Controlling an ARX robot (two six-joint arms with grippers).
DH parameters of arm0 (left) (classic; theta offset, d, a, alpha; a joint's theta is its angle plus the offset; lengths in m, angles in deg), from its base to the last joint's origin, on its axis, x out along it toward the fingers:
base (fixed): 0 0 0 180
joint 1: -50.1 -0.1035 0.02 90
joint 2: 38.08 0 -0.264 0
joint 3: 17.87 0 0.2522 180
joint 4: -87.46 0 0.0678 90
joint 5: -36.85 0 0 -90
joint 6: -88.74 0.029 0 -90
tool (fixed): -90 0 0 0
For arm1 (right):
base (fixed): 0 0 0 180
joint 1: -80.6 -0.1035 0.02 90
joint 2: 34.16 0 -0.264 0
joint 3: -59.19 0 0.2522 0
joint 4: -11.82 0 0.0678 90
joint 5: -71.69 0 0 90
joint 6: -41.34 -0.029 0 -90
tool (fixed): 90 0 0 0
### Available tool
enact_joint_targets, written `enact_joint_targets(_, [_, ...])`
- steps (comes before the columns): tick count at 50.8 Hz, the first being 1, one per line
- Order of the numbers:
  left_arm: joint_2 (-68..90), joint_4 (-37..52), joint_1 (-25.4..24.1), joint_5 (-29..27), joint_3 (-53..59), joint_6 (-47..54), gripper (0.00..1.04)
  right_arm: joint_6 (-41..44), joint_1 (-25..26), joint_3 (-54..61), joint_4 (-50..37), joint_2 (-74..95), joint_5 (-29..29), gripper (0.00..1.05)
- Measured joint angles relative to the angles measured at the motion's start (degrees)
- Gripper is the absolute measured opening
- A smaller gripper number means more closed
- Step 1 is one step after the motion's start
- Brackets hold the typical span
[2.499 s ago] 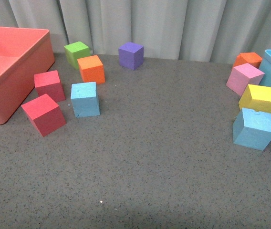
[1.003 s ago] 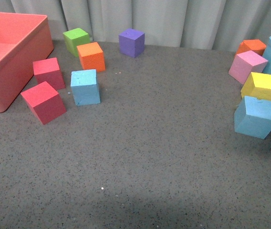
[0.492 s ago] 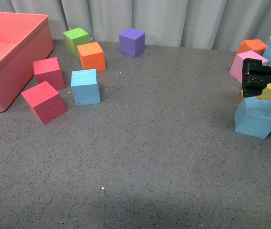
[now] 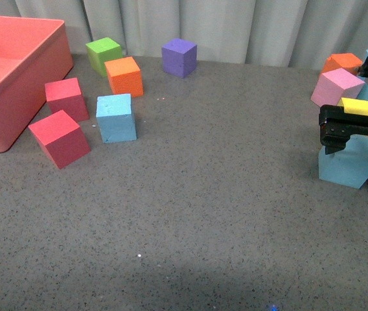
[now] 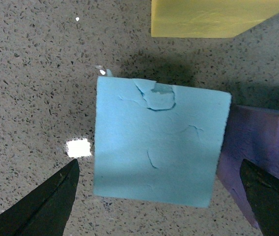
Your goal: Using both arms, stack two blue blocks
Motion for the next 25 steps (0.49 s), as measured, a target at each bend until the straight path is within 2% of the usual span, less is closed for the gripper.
enact_joint_targets(11, [0.00, 0.00, 0.00, 0.00, 0.00, 0.00, 0.98, -0.94, -0.61, -2.89, 0.92, 3.74, 0.24, 0.94])
enact_joint_targets(25, [0.00, 0.00, 0.00, 0.00, 0.00, 0.00, 0.98, -1.81, -0.90, -4.76, 2.95, 6.43, -1.44, 0.58])
